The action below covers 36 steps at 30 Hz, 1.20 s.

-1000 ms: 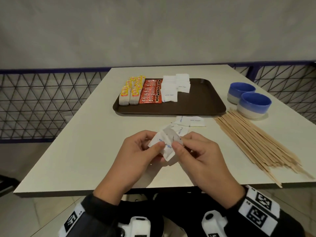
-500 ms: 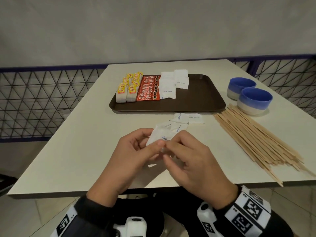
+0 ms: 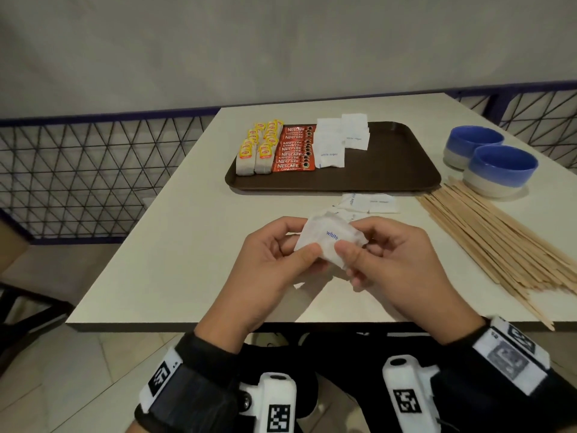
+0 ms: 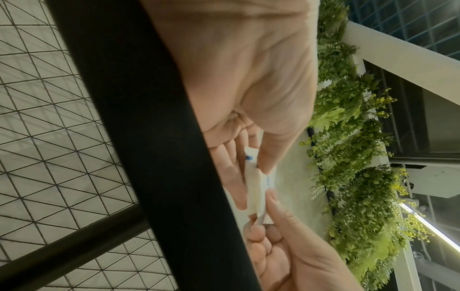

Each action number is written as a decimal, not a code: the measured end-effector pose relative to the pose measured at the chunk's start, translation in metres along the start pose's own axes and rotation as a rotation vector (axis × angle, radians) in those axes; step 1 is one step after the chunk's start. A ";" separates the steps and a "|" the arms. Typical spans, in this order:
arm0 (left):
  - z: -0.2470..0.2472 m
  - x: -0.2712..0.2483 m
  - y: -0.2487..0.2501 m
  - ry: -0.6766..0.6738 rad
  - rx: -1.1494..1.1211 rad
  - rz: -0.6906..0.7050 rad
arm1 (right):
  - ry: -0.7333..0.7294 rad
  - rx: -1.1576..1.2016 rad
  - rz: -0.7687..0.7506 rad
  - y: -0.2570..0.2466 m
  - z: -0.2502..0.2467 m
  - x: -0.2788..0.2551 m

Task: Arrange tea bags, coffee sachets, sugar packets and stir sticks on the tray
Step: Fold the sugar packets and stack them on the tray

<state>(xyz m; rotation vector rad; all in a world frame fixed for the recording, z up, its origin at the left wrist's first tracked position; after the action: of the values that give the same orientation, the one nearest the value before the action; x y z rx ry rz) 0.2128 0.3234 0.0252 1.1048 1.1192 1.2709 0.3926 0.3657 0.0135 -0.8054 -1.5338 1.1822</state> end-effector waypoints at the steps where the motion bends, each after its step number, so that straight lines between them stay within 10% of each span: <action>1: 0.000 0.000 0.000 -0.001 -0.008 -0.008 | 0.020 0.016 -0.001 0.001 -0.001 0.000; 36: 0.000 0.001 -0.002 -0.061 0.010 -0.020 | 0.070 0.031 -0.006 -0.003 0.000 -0.001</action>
<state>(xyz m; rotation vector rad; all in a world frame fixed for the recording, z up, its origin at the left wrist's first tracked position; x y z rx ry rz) 0.2132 0.3246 0.0234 1.1304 1.0894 1.2096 0.3931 0.3639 0.0162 -0.8128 -1.4562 1.1587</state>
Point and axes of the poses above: each hand's wrist, its own x-axis towards the middle knuckle, its own z-axis out of the palm, y = z × x, the point moved 3 cm from there along x, towards the middle knuckle, and after that the axes turned 5 degrees about -z, right-handed, at the moved point
